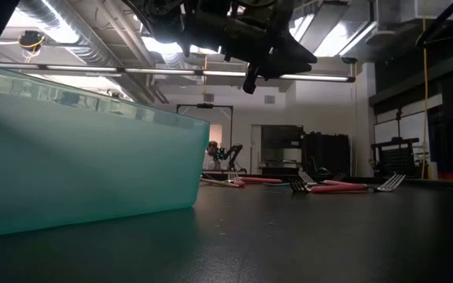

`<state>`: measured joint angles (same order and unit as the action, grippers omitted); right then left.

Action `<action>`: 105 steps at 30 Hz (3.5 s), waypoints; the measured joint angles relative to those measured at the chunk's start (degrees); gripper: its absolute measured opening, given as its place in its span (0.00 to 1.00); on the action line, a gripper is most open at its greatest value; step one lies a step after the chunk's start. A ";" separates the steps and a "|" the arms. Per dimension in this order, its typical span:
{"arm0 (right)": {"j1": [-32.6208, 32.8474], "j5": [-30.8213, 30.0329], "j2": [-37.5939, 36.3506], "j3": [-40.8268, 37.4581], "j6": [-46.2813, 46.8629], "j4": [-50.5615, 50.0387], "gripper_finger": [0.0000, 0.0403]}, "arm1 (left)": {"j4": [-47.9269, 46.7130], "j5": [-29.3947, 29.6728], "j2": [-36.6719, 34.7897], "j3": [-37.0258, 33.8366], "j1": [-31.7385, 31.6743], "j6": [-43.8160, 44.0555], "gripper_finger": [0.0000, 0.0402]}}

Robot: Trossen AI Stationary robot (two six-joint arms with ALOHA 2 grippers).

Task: Sort silverware by color (type)
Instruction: Put the blue fork into the blue bin, then put the pink fork into the orange bin

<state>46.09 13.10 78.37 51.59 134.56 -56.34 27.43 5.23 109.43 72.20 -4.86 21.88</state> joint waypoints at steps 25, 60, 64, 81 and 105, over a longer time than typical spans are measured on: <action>0.00 0.02 -1.43 0.00 -0.02 -0.33 0.25 | -0.01 0.00 0.00 0.00 0.00 0.03 0.18; -2.89 -44.50 -16.48 0.00 -36.03 -0.83 0.25 | -0.01 -6.30 -0.20 0.02 0.01 -5.92 0.18; -7.64 -43.42 -16.48 0.00 -46.42 -0.81 0.25 | -0.01 -6.45 -0.22 0.02 0.02 -5.90 0.18; -30.38 -32.01 -16.42 0.00 -96.56 1.14 0.25 | -18.07 -6.23 -8.93 0.07 0.00 -8.79 0.18; -47.77 -18.10 -16.24 0.00 -135.64 6.94 0.25 | -46.24 -4.34 -21.88 0.07 0.89 -8.73 0.18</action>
<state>-1.69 -4.99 62.13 51.59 -1.08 -49.40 -18.81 0.89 87.55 72.27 -3.98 13.15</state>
